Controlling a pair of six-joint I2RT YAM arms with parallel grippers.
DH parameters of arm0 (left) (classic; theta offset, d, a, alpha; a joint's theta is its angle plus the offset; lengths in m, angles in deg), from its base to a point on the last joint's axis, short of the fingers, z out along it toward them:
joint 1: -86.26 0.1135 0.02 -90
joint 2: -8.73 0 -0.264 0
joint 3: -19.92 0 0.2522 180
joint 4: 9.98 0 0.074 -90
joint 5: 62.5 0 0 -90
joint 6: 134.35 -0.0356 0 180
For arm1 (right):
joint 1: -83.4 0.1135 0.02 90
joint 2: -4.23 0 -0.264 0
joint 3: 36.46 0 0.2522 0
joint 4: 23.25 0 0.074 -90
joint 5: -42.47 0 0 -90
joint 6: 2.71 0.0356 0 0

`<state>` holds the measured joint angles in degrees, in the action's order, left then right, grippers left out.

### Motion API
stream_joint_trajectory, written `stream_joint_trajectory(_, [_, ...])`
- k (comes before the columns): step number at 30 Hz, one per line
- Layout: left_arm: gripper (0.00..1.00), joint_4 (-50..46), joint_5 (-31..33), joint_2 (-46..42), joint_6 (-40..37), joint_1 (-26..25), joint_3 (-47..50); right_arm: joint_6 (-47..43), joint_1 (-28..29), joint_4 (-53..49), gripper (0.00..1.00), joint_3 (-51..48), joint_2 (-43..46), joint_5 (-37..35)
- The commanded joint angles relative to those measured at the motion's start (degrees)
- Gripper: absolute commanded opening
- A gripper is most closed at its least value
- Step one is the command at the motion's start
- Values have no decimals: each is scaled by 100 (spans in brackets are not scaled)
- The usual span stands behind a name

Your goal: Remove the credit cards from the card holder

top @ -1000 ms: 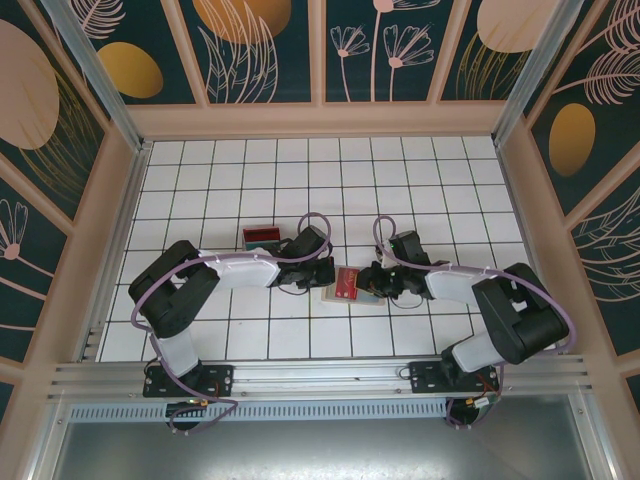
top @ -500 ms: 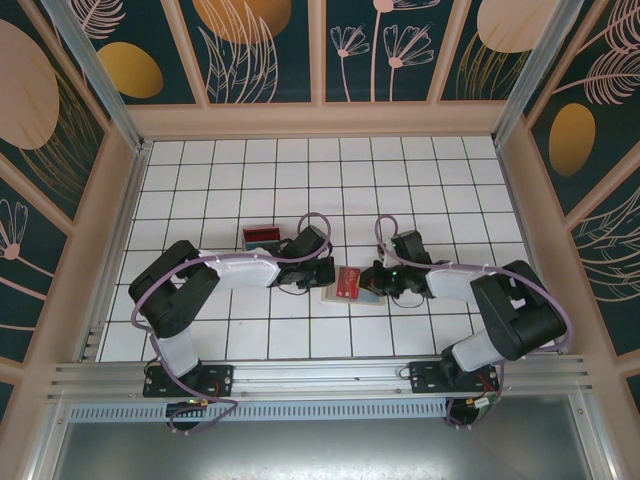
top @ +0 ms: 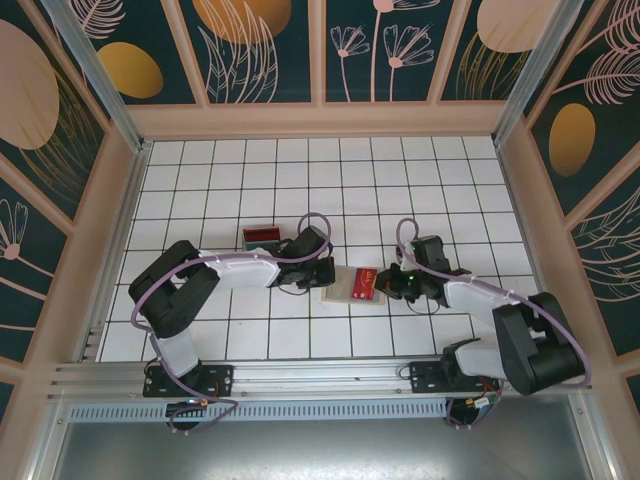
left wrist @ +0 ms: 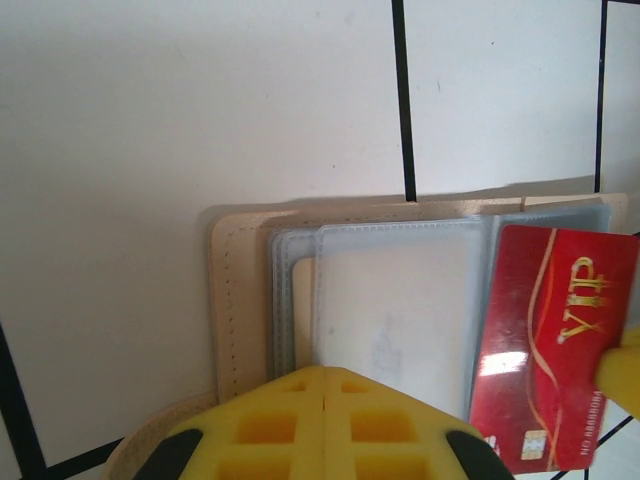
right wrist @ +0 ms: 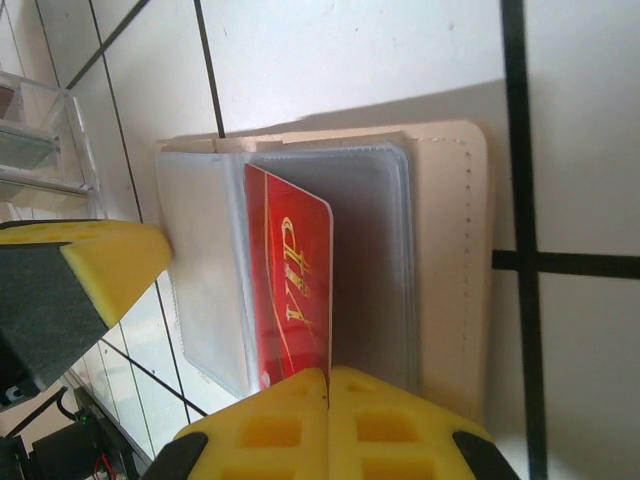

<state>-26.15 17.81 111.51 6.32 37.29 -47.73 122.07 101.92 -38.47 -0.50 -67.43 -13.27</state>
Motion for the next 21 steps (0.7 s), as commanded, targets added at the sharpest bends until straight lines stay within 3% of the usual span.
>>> stream_joint_trajectory(1, [0, -697, 261, -1, -17, -14, 100, -142, -161, -515, 0, -95, 386, -137])
stream_joint_trajectory(5, [3, -674, 222, -210, 7, -12, -16, -155, -200, -736, 0, 31, 685, -146])
stream_joint_trajectory(6, [13, -632, 220, -299, 38, -16, -24, -143, -205, -802, 0, 80, 756, -171])
stream_joint_trajectory(8, [21, -549, 275, -424, 121, -16, -50, -130, -201, -922, 0, 189, 896, -217])
stream_joint_trajectory(10, [41, -510, 412, -754, 204, -7, -78, -121, -216, -1031, 0, 308, 1047, -269])
stream_joint_trajectory(11, [44, -446, 418, -828, 221, -7, -69, -115, -210, -1042, 0, 341, 1108, -271])
stream_joint_trajectory(17, [47, -34, 159, -1274, 380, 72, 44, -90, -206, -953, 0, 648, 1325, -125])
stream_joint_trajectory(21, [47, 178, -481, -1353, 509, 259, 51, -39, -195, -638, 0, 757, 1443, 136])
